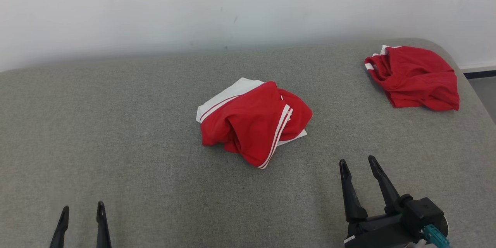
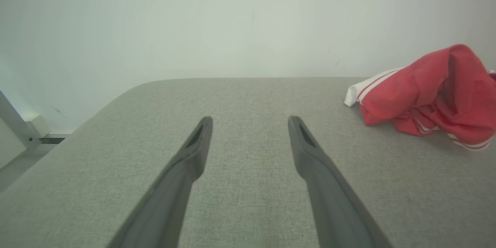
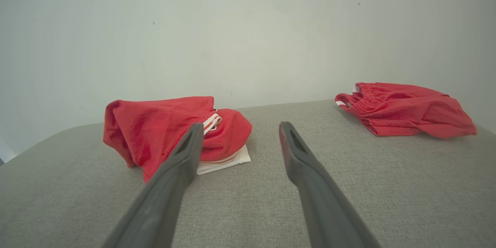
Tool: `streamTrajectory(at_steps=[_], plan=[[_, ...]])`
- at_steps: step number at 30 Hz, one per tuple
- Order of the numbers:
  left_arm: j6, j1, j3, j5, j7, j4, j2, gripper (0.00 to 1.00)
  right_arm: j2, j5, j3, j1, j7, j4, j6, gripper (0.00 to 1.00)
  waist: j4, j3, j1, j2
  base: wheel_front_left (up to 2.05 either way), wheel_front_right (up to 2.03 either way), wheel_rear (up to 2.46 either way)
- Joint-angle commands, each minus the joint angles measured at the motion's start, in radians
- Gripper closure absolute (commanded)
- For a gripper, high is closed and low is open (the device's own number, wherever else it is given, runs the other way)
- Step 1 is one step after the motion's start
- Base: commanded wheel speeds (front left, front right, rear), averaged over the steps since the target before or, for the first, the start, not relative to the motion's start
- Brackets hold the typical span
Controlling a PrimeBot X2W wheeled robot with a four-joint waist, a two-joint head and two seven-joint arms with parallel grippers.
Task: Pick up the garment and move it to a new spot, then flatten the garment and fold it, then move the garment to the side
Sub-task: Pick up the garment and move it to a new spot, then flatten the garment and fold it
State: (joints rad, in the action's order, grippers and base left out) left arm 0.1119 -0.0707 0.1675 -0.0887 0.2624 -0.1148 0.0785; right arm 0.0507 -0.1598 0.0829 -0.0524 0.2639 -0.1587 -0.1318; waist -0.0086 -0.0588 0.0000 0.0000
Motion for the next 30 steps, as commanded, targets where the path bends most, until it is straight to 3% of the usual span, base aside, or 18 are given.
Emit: streamTrajectory(at_steps=[1,16,30], plan=[[0.001,-0.017,0.004,0.009,0.003,0.0,-0.006,0.0,-0.001,-0.005,0.002,0.005,0.0,-0.003,0.003,0.0,0.002,-0.001,0.0,0.0,0.0,0.0,0.0],[0.009,-0.033,0.009,0.022,0.003,0.005,-0.027,0.0,-0.001,-0.006,0.003,0.001,0.0,-0.014,0.003,0.0,0.016,-0.013,0.0,0.0,0.0,0.0,0.0],[-0.01,-0.015,0.0,0.014,0.003,-0.003,-0.029,0.0,-0.001,0.003,0.004,-0.006,0.0,-0.015,0.003,0.0,0.016,-0.027,0.0,0.0,0.0,0.0,0.0]])
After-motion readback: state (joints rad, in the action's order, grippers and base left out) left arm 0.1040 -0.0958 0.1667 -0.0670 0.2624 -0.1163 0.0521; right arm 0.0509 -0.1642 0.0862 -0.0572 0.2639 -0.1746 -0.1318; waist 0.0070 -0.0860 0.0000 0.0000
